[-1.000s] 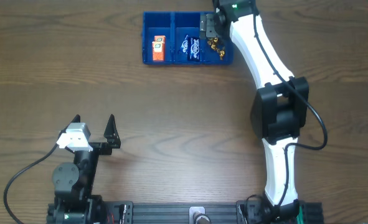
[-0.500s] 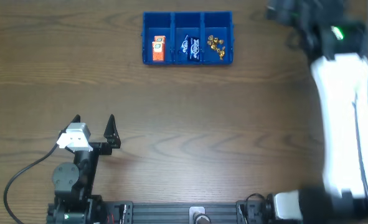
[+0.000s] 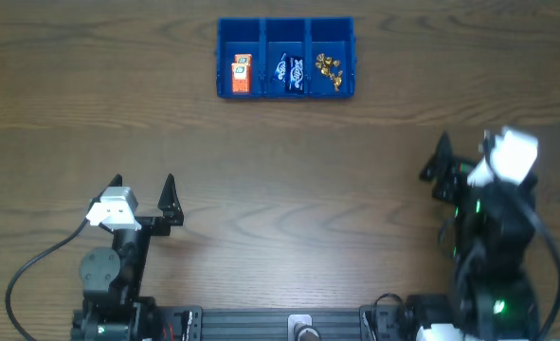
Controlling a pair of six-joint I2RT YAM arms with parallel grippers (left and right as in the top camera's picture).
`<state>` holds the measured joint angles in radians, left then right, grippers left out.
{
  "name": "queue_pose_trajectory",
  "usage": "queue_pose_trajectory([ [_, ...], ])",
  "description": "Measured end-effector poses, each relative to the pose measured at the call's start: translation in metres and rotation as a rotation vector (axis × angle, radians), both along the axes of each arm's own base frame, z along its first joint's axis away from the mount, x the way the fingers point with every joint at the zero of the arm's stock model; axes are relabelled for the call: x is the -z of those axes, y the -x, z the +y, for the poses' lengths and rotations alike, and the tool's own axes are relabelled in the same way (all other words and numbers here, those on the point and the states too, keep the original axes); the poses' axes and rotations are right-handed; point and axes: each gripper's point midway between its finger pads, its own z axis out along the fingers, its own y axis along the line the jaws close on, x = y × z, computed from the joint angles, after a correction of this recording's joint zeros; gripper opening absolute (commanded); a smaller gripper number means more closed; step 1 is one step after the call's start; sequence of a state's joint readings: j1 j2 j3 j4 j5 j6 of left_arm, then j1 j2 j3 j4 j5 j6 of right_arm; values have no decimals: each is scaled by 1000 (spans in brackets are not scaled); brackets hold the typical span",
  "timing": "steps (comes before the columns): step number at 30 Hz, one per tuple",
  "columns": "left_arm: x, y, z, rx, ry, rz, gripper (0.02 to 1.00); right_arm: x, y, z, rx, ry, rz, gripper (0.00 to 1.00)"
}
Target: Sort Candies Into Trays
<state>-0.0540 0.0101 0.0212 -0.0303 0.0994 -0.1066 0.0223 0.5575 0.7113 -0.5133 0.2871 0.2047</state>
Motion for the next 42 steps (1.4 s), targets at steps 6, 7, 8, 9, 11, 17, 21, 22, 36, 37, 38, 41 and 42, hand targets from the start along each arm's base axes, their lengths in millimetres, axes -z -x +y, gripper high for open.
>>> queue_pose_trajectory([
  [6,0,0,0,0,0,0,998,45,6,10,-56,-21,-84,998],
  [7,0,0,0,0,0,0,998,55,5,14,-78,-28,-87,998],
  [8,0,0,0,0,0,0,998,60,4,15,-88,-32,-88,998],
  [9,0,0,0,0,0,0,998,66,2,19,-105,-39,-103,998],
  [11,0,0,0,0,0,0,998,73,0,22,-122,-44,-117,998],
  [17,0,0,0,0,0,0,998,59,-6,26,-149,-44,-251,998],
  [21,0,0,0,0,0,0,998,56,-3,27,-157,-41,-320,998],
  [22,0,0,0,0,0,0,996,58,-2,27,-158,-37,-330,998],
  [36,0,0,0,0,0,0,998,84,7,26,-159,-20,-379,998],
  [37,0,0,0,0,0,0,998,84,7,25,-156,-19,-376,996],
  [38,0,0,0,0,0,0,998,86,7,25,-153,-19,-371,998],
  [41,0,0,0,0,0,0,998,95,8,22,-135,-18,-334,998],
  [42,0,0,0,0,0,0,998,99,8,21,-132,-18,-319,998],
])
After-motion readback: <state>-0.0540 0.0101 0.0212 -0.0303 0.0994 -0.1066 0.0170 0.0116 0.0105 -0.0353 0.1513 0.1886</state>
